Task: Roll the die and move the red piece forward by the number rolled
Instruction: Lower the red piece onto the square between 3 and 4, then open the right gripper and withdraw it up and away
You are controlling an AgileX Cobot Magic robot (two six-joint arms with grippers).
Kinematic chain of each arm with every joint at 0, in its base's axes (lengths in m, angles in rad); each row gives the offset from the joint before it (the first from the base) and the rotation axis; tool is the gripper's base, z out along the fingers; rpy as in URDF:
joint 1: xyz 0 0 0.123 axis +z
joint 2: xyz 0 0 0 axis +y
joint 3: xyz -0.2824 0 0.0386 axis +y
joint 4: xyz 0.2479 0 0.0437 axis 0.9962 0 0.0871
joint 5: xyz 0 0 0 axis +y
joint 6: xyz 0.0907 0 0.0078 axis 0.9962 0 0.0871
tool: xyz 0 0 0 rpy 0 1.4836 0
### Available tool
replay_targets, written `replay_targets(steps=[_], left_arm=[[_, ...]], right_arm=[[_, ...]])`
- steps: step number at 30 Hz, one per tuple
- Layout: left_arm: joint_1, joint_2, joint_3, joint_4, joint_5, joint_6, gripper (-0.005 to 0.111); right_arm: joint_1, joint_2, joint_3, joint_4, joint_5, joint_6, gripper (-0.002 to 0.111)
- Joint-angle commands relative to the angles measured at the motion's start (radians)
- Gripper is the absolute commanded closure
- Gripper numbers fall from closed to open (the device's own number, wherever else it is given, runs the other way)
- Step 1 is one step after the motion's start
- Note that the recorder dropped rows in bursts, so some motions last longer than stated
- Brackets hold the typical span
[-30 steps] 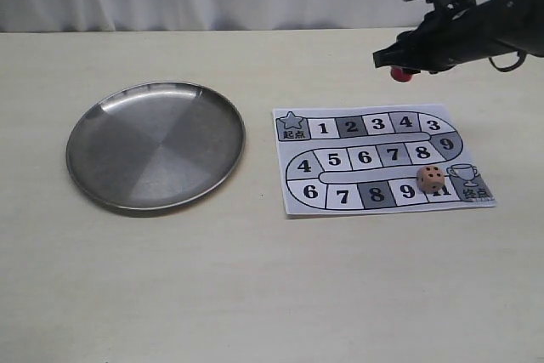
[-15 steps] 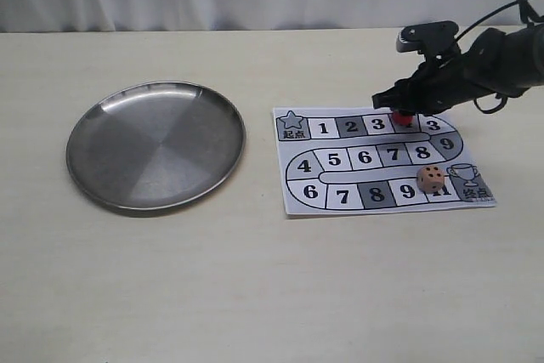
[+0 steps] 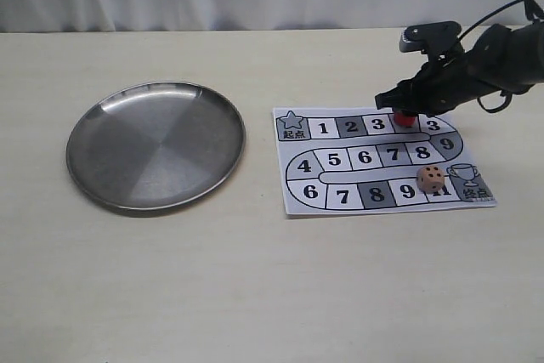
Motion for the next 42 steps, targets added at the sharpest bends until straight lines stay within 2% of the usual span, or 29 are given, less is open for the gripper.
replay_targets(steps=[1, 12, 14, 17, 25, 28, 36, 39, 42], left_arm=[[0.003, -0.003, 0.002, 0.0, -0.009, -0.001, 0.107], [0.003, -0.003, 0.002, 0.0, -0.009, -0.001, 0.107], [0.003, -0.003, 0.002, 0.0, -0.009, -0.001, 0.107], [0.003, -0.003, 0.002, 0.0, -0.009, -0.001, 0.107], [0.003, -0.003, 0.002, 0.0, -0.009, -0.001, 0.107], [0.003, -0.003, 0.002, 0.0, -0.009, -0.001, 0.107], [0.003, -0.003, 0.002, 0.0, -0.009, -0.001, 0.107], [0.003, -0.003, 0.002, 0.0, -0.009, -0.001, 0.107], [0.003, -0.003, 0.002, 0.0, -0.009, -0.001, 0.107]], right_arm=[[-0.005, 0.024, 0.017, -0.014, 0.114, 0.002, 0.104], [-0.005, 0.024, 0.017, -0.014, 0.152, 0.002, 0.104], [-0.005, 0.024, 0.017, -0.014, 0.152, 0.002, 0.1], [-0.005, 0.024, 0.017, -0.014, 0.152, 0.002, 0.087], [-0.005, 0.011, 0.012, -0.008, 0.141, 0.029, 0.036], [-0.005, -0.036, 0.001, -0.008, 0.143, 0.029, 0.026], [-0.046, -0.275, -0.078, -0.041, 0.235, 0.029, 0.028], [-0.086, -0.391, -0.081, -0.041, 0.289, 0.029, 0.041], [-0.131, -0.491, -0.072, -0.039, 0.343, 0.029, 0.064]])
